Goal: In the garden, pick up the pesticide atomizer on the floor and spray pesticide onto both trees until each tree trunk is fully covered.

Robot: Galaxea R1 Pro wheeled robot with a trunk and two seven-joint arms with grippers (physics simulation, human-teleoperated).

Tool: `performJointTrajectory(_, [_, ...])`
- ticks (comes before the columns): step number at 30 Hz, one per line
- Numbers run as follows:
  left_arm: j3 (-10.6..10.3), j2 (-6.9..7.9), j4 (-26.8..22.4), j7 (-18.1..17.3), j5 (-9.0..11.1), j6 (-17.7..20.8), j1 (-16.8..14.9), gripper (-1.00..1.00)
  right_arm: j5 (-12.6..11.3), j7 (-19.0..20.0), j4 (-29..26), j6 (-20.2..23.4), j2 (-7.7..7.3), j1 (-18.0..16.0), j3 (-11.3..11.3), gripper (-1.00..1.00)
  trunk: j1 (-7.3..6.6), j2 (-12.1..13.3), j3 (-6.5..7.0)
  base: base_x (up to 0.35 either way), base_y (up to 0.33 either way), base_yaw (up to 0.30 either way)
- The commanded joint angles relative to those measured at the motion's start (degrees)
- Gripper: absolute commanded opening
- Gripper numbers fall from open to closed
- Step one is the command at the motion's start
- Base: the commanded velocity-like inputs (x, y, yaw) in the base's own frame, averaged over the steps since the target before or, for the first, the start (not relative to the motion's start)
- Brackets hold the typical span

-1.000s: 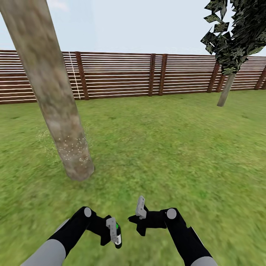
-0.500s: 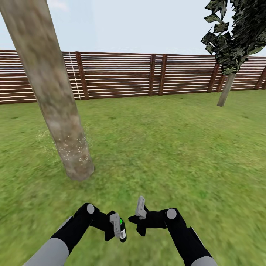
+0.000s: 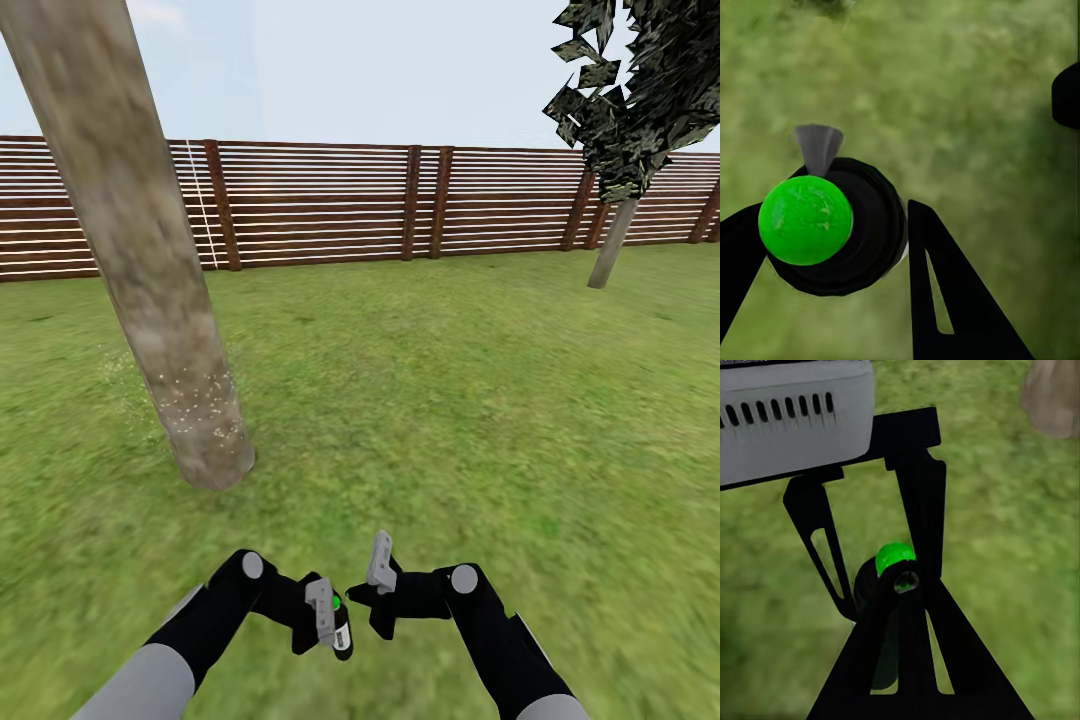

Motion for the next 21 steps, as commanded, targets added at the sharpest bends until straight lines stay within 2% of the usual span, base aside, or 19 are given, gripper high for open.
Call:
performJointTrajectory(1, [0.0,-0.04,0.0,-0.04,0.03,0.0,0.0,-1.0,0.0,0.01,0.0,0.0,0.0,0.0,0.0,-1.0,0.0,0.0,0.0,0.0,0.0,0.0])
performJointTrajectory(9, [0.05,-0.58,-0.08,-0.07,0.04,0.0,0.0,-1.0,0.0,0.0,0.09,0.0,0.0,0.0,0.0,-1.0,0.0,0.0,0.0,0.0,0.0,0.0])
performJointTrajectory(21, [0.09,-0.6,-0.09,-0.13,0.04,0.0,-0.06,-1.0,0.0,0.01,0.09,-0.01,-0.06,0.0,0.0,-1.0,0.0,0.0,0.0,0.0,0.0,0.0])
